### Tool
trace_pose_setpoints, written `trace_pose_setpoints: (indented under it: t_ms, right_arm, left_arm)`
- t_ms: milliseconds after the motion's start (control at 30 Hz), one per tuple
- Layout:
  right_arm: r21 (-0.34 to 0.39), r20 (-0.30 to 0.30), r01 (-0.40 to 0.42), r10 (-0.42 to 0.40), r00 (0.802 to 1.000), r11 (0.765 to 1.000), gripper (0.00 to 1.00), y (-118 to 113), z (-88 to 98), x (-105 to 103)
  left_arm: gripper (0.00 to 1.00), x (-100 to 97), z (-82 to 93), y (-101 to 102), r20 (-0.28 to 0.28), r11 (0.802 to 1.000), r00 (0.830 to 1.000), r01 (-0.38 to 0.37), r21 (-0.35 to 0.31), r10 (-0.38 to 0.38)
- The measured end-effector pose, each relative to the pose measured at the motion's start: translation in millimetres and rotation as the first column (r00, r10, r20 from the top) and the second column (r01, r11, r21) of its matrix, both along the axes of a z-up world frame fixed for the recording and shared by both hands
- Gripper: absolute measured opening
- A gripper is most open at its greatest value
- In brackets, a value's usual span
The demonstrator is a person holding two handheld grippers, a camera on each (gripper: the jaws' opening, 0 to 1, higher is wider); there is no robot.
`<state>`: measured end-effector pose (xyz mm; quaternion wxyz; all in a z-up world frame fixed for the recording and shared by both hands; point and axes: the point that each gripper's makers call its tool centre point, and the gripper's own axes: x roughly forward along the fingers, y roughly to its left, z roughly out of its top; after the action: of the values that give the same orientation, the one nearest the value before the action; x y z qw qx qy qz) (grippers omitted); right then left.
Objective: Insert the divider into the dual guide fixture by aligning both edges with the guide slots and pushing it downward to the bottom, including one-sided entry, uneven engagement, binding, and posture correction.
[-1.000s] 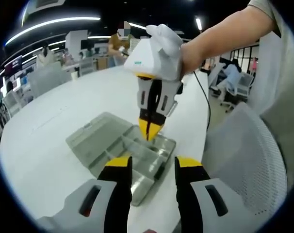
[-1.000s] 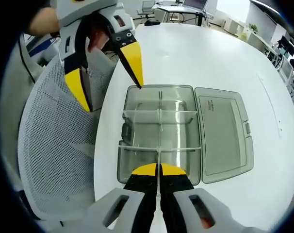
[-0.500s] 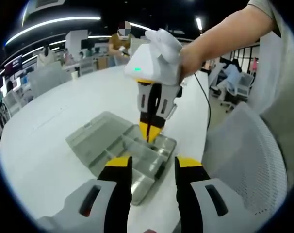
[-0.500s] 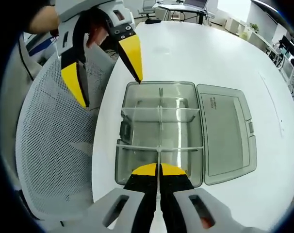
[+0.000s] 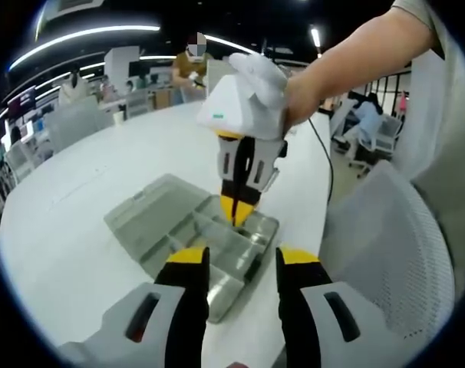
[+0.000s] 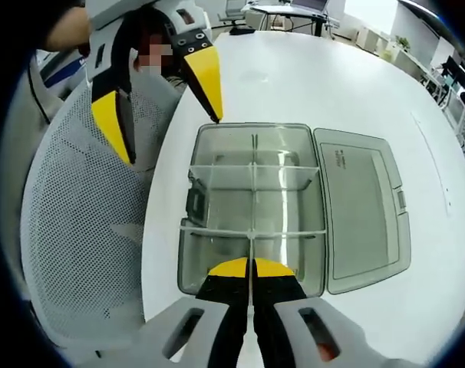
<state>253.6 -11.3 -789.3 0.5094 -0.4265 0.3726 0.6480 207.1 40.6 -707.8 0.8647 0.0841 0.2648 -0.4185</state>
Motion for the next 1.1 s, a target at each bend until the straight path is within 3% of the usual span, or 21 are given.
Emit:
trace_pose_setpoints:
  t_ms: [1100]
  right_arm:
    - [-0.011, 0.002, -0.014, 0.014, 1.0, 1.0, 0.0, 0.8, -0.2, -0.1]
  left_arm:
    - [0.32, -0.6, 2.3, 0.1, 0.008, 1.0, 1.0, -0.006, 0.0, 0.006]
